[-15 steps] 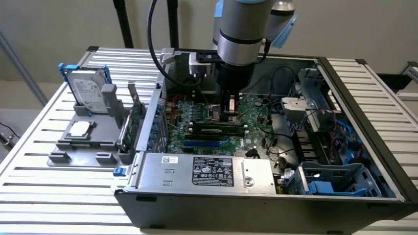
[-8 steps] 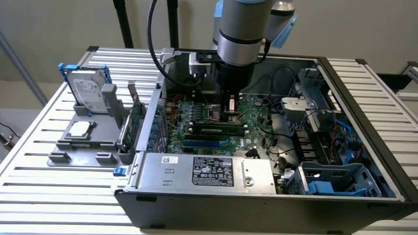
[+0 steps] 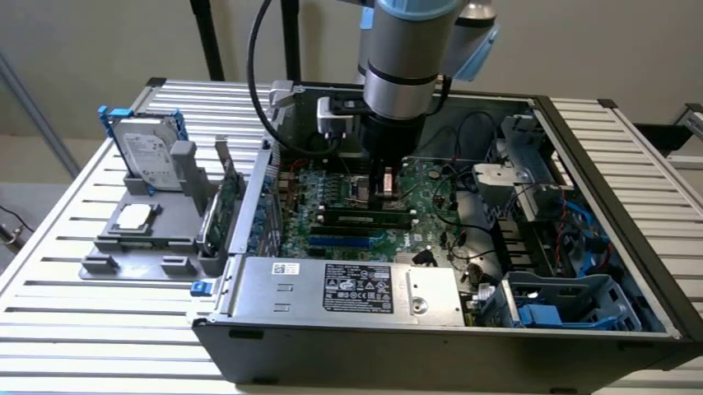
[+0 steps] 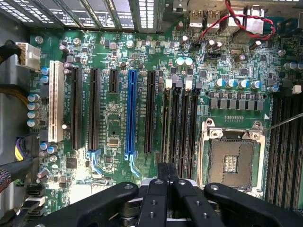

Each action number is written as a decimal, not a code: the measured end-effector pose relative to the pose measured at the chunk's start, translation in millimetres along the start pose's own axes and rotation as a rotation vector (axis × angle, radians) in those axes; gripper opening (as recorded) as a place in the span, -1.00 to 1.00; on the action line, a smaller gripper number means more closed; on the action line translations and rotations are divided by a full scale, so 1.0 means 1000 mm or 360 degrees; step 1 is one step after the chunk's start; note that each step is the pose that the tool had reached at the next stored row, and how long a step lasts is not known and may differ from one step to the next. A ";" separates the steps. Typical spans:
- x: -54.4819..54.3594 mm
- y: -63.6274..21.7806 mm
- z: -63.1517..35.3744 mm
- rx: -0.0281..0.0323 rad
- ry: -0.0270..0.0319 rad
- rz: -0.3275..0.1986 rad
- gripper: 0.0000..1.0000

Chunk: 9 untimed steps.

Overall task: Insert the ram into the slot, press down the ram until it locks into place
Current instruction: 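Press down the ram until it locks into place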

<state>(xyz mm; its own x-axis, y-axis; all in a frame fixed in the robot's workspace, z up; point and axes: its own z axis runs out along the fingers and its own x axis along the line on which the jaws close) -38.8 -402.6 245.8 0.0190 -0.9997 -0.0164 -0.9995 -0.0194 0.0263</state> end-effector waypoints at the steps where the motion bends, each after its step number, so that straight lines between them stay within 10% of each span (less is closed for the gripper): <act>1: 0.000 0.0000 0.0018 0.00000 -0.00001 0.0000 -0.79; 9: -0.002 0.0011 0.0081 0.00000 -0.00002 0.0009 -0.79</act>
<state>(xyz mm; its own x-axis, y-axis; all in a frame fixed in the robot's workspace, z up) -40.2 -400.9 237.8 0.0132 -0.9998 -0.0164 -0.9996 -0.0137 0.0264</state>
